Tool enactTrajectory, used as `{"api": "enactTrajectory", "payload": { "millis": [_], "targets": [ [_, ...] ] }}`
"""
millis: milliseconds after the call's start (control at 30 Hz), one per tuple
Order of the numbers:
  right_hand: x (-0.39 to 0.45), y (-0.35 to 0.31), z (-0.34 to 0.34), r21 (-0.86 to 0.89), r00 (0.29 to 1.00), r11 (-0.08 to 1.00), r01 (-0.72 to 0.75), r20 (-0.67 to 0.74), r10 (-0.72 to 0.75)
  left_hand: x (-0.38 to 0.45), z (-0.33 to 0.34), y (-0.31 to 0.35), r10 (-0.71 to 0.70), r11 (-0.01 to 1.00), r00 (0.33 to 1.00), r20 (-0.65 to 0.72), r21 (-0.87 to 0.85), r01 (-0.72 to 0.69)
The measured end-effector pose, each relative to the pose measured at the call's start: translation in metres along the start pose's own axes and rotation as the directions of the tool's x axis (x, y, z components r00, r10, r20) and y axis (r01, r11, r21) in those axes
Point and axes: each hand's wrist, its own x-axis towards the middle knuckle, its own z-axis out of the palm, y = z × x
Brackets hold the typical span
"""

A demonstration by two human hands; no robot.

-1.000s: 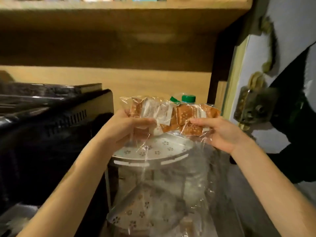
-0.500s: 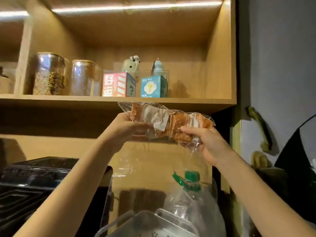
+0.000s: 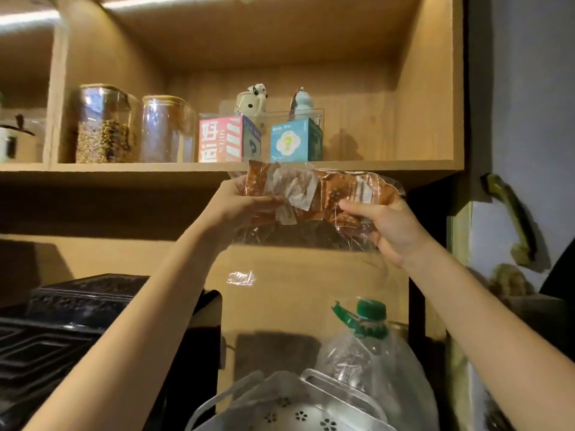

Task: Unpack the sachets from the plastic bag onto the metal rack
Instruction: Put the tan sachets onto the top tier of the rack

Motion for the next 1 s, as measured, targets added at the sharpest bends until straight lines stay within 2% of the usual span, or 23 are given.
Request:
{"api": "enactTrajectory", "payload": {
  "millis": [233,400,567,633,700,767,833,1000],
  "targets": [
    [-0.018,0.062,-0.008,-0.003,0.990,0.990,-0.142,0.024,0.142,-0.021,-0.007,-0.056,-0.129,0.992,0.991,0.020,0.007,0.129],
    [-0.040,0.102,-0.012,-0.030,0.977,0.977,-0.209,0.030,0.210,-0.042,-0.008,-0.097,-0.275,0.961,0.961,0.038,-0.003,0.275],
    [-0.062,0.130,-0.016,-0.075,0.925,0.923,-0.378,-0.001,0.379,-0.066,-0.008,-0.129,-0.394,0.919,0.918,0.050,-0.008,0.395],
    [-0.069,0.138,-0.021,-0.017,0.877,0.877,-0.480,0.002,0.480,-0.075,-0.006,-0.136,-0.430,0.902,0.900,0.064,-0.017,0.432],
    [-0.075,0.141,-0.024,0.047,0.849,0.848,-0.528,0.053,0.526,-0.083,-0.003,-0.139,-0.467,0.873,0.880,0.091,-0.112,0.475],
    [-0.079,0.144,-0.025,0.219,0.823,0.795,-0.566,0.095,0.560,-0.089,0.000,-0.141,-0.500,0.834,0.860,0.107,-0.209,0.511],
    [-0.081,0.146,-0.026,0.326,0.808,0.752,-0.573,0.073,0.585,-0.093,0.002,-0.143,-0.519,0.820,0.849,0.100,-0.222,0.528],
    [-0.081,0.148,-0.028,0.235,0.843,0.826,-0.511,-0.051,0.536,-0.094,-0.003,-0.143,-0.455,0.885,0.890,0.026,-0.098,0.455]
  ]
}}
